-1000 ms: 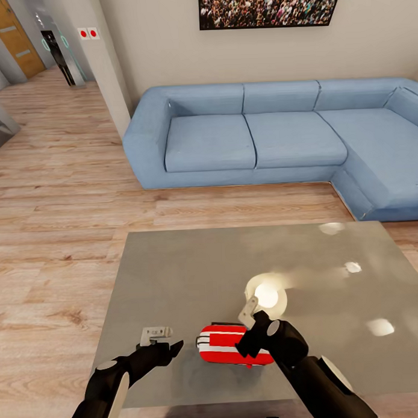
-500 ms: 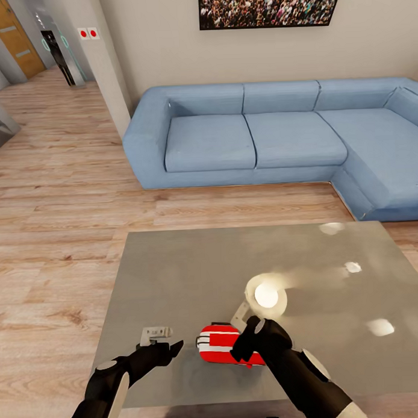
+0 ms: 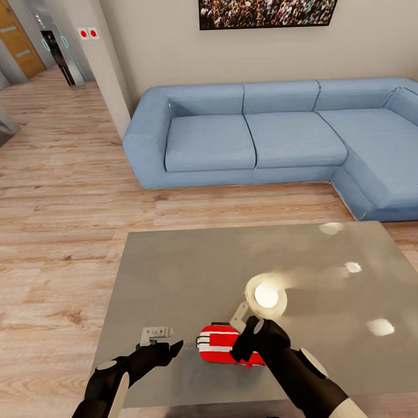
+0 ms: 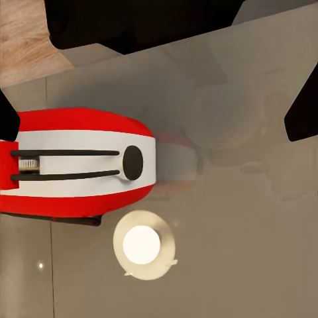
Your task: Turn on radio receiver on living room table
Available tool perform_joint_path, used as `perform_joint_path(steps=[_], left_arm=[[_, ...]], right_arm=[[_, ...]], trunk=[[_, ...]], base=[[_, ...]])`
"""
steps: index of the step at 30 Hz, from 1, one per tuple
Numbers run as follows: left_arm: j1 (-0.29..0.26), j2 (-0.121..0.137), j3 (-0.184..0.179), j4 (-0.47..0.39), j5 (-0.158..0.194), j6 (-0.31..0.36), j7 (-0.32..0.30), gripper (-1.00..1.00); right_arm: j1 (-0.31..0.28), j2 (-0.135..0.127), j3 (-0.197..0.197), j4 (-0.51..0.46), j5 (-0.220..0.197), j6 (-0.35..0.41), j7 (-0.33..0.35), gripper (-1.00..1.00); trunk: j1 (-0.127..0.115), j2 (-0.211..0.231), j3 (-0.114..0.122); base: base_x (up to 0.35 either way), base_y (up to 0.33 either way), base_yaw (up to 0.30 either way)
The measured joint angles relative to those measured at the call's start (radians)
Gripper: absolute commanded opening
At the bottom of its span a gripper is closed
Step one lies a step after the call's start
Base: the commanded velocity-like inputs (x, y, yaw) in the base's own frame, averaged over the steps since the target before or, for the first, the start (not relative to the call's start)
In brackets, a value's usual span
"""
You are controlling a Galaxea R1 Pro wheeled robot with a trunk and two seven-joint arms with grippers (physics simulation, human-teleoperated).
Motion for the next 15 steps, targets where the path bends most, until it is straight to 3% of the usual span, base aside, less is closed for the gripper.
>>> perform_joint_path(steps=[12,15], left_arm=[[0.000,0.000,0.000,0.000,0.000,0.000,0.001,1.00],[0.000,0.000,0.000,0.000,-0.001,0.000,0.000,1.00]], right_arm=[[-0.028,0.001,-0.001,0.080,-0.001,-0.045,-0.001,1.00],[-0.061,0.003,-0.001,0.136,-0.002,-0.047,-0.001,1.00]], trunk=[[0.000,0.000,0.000],[0.000,0.000,0.000]], base=[[0.000,0.000,0.000],[0.000,0.000,0.000]])
